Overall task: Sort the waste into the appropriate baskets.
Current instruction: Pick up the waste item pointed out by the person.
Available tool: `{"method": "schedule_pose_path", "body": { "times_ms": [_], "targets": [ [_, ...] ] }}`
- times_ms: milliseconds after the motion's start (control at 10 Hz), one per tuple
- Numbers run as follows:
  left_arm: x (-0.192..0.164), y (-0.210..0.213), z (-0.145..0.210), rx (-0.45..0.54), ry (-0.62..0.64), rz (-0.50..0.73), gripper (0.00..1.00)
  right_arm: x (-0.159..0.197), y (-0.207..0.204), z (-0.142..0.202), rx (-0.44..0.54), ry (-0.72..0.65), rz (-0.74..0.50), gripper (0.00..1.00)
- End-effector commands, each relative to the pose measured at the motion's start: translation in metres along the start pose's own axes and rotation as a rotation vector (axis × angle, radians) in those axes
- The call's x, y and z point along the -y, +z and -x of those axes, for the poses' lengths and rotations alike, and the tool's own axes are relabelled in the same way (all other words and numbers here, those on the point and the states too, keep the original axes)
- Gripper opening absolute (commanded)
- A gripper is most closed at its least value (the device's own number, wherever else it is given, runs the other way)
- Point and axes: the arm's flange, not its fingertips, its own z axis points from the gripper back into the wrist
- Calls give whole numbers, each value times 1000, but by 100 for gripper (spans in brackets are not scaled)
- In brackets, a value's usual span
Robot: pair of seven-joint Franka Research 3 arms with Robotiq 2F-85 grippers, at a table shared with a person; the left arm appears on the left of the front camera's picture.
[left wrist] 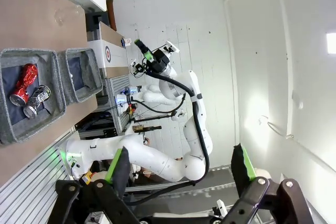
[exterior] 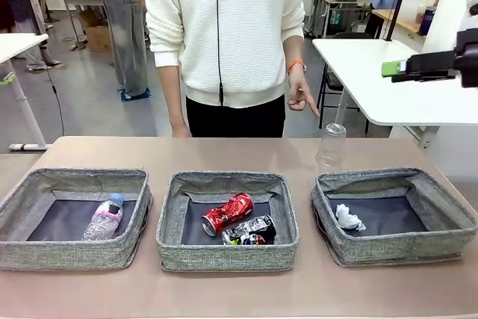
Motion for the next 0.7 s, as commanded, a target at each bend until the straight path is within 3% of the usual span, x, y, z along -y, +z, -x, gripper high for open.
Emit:
{"method": "schedule_pose_path", "body": {
  "times_ms": [0,200,300,400,500,600],
  "targets": [
    [3,-1,-2,-2,-21,14,100,-4,7,3,-29,-112,-103,100],
    [3,-1,-2,-2,-21,14,100,-4,7,3,-29,-112,-103,100],
    [3,-1,-2,-2,-21,14,100,-2,-1,3,-7,-27,-31,100],
    [3,-1,-2,-2,-21,14,100,37,-14,-4,-75,-67,-209,100],
    [3,-1,-2,-2,-21,14,100,104,-33,-11,-25,-11,-361,100],
    [3,-1,-2,-2,-21,14,100,167,-52,-2,-2,31,-393,100]
  ]
}}
